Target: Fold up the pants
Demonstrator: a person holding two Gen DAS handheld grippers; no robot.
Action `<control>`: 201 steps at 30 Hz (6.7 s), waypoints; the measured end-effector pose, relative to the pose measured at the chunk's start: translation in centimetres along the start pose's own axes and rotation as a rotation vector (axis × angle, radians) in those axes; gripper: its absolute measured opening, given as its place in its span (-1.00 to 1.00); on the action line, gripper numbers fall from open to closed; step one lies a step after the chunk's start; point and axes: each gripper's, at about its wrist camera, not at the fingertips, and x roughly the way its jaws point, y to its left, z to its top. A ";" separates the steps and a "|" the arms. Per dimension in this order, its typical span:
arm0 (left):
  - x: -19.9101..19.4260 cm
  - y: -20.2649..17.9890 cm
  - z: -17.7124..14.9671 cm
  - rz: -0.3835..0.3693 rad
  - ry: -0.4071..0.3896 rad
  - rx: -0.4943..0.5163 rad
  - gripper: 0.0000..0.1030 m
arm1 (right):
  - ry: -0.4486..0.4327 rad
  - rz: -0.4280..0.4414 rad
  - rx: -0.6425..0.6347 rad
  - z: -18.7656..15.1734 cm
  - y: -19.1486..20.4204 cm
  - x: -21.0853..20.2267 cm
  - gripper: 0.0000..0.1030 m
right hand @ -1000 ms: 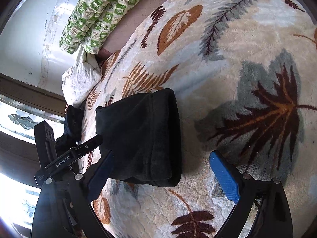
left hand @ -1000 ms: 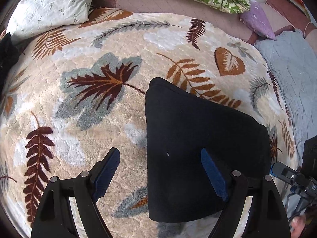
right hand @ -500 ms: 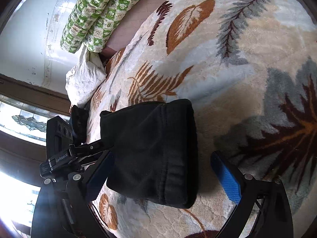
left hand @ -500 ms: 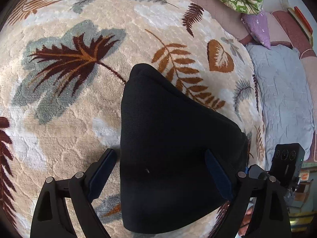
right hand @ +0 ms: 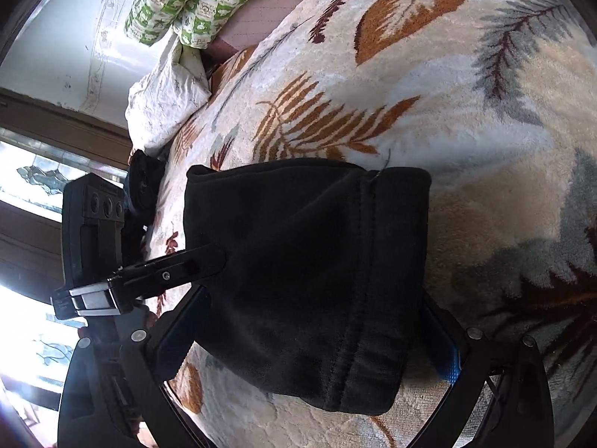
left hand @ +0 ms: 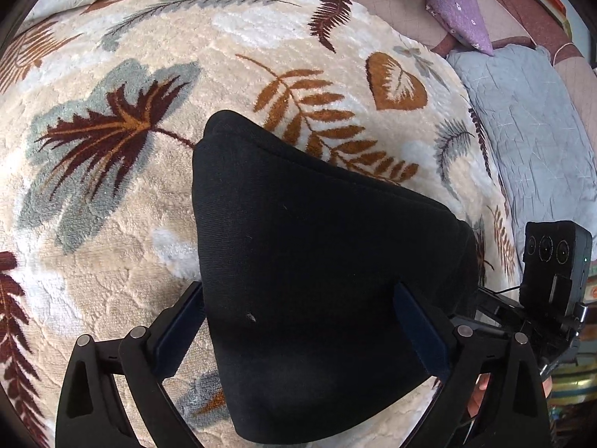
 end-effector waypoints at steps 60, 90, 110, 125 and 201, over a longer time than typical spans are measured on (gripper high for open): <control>-11.4 8.3 -8.2 -0.121 -0.211 -0.266 -0.40 | -0.065 -0.040 -0.122 -2.8 8.9 1.3 -0.11; -15.2 14.7 -3.8 0.091 -0.271 -0.339 -0.37 | -0.049 0.176 -0.057 2.0 14.1 9.6 -0.14; -18.4 13.6 -7.9 0.222 -0.405 -0.288 0.19 | -0.273 -0.018 -0.200 0.5 15.1 3.1 0.50; -13.5 14.8 -8.0 0.204 -0.269 -0.316 0.41 | -0.118 0.043 -0.087 1.9 14.1 10.4 0.47; -19.7 -3.6 -24.0 0.523 -0.524 -0.166 0.90 | -0.326 -0.553 -0.367 -13.9 15.6 -4.2 0.99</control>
